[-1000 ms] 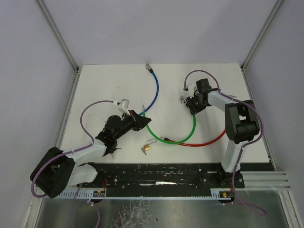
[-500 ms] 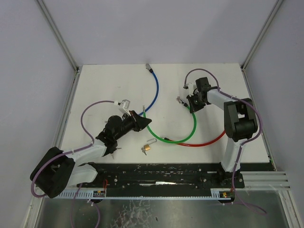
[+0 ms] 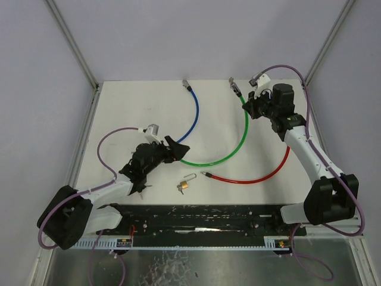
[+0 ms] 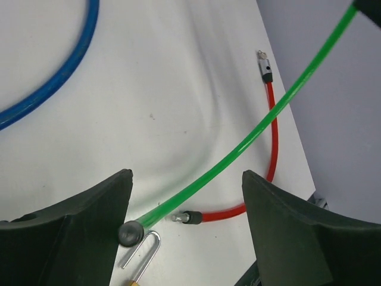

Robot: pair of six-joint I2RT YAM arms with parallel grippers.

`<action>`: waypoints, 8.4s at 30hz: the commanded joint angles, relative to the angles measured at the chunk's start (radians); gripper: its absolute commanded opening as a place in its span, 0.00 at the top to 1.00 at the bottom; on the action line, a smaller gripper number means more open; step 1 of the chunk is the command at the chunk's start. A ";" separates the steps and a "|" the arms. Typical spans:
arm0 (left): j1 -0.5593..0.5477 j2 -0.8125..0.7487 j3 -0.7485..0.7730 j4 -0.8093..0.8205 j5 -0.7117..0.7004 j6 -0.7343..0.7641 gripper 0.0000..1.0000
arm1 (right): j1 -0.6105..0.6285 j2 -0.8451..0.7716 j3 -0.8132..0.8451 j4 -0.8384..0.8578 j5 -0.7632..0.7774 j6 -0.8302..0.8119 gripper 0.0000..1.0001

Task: Lock with the key
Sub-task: Pick up the lock from the center of the board, then adjust the key in the lock.

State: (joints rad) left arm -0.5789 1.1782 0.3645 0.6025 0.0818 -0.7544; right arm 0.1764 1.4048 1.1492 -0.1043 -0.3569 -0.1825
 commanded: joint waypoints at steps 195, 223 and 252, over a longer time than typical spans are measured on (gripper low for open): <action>0.001 0.072 0.484 -0.330 0.180 0.990 0.99 | -0.034 -0.225 0.195 -0.593 -0.565 -0.682 0.00; -0.159 -0.070 0.426 -0.471 -0.095 1.151 1.00 | 0.059 -0.114 0.167 -0.261 -0.881 -0.291 0.40; -0.180 -0.096 0.416 -0.454 -0.135 1.154 0.99 | 0.101 -0.085 0.210 -0.285 -0.783 -0.007 0.74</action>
State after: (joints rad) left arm -0.7475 1.1156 0.7849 0.0673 -0.0322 0.3916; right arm 0.2687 1.3159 1.3064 -0.3965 -1.1439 -0.2832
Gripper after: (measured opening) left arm 0.135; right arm 0.256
